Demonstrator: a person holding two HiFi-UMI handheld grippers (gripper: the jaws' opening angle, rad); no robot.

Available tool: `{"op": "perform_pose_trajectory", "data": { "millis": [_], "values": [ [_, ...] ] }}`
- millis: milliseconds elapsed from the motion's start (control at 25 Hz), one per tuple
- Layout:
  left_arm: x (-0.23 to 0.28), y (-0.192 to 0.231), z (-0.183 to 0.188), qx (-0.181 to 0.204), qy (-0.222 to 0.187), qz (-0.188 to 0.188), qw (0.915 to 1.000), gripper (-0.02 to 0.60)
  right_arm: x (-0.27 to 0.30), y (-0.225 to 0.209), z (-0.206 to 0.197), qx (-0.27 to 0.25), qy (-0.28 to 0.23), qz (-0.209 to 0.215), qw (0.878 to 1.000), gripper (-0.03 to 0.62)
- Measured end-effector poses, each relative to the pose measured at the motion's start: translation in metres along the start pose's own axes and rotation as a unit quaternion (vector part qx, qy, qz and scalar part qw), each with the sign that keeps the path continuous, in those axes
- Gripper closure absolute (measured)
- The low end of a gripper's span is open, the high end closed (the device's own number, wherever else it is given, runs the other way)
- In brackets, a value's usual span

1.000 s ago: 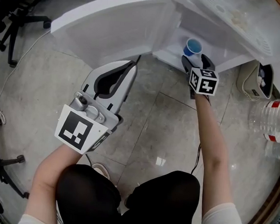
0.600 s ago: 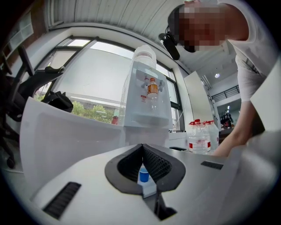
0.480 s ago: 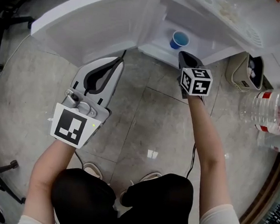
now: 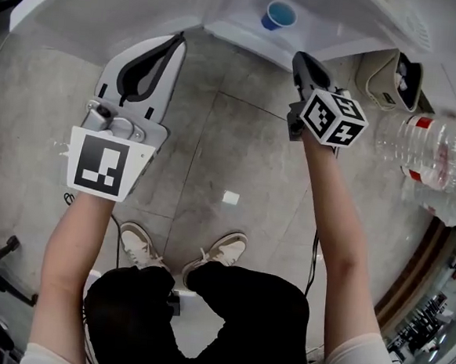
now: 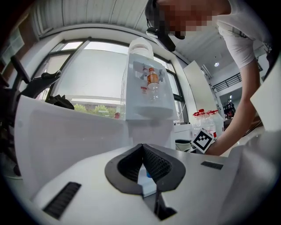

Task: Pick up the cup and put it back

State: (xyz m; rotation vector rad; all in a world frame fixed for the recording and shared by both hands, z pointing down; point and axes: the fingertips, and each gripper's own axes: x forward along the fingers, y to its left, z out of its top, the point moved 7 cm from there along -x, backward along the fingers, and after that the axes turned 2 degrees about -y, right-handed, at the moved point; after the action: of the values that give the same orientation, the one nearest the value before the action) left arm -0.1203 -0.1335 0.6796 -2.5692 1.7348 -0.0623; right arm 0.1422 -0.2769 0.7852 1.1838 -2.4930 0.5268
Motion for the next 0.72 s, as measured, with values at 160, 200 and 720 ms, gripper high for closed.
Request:
{"op": "perform_pose_trajectory", "data": {
  "millis": [160,200,720],
  "values": [
    [-0.019,-0.018,0.029,-0.031,0.032,-0.004,0.999,0.558,-0.046,0.022,0.029,-0.027,-0.001,-0.007,1.0,0.574],
    [-0.027,-0.021,0.04,-0.034,0.041,-0.006,0.9986,0.558,-0.058,0.028,0.039,-0.022,-0.005,-0.01,1.0,0.574],
    [-0.091,-0.03,0.256,-0.029,0.091,-0.009,0.9954,0.558,-0.24,0.082,0.229,0.022,-0.071,-0.051,0.996,0.574]
  ]
}}
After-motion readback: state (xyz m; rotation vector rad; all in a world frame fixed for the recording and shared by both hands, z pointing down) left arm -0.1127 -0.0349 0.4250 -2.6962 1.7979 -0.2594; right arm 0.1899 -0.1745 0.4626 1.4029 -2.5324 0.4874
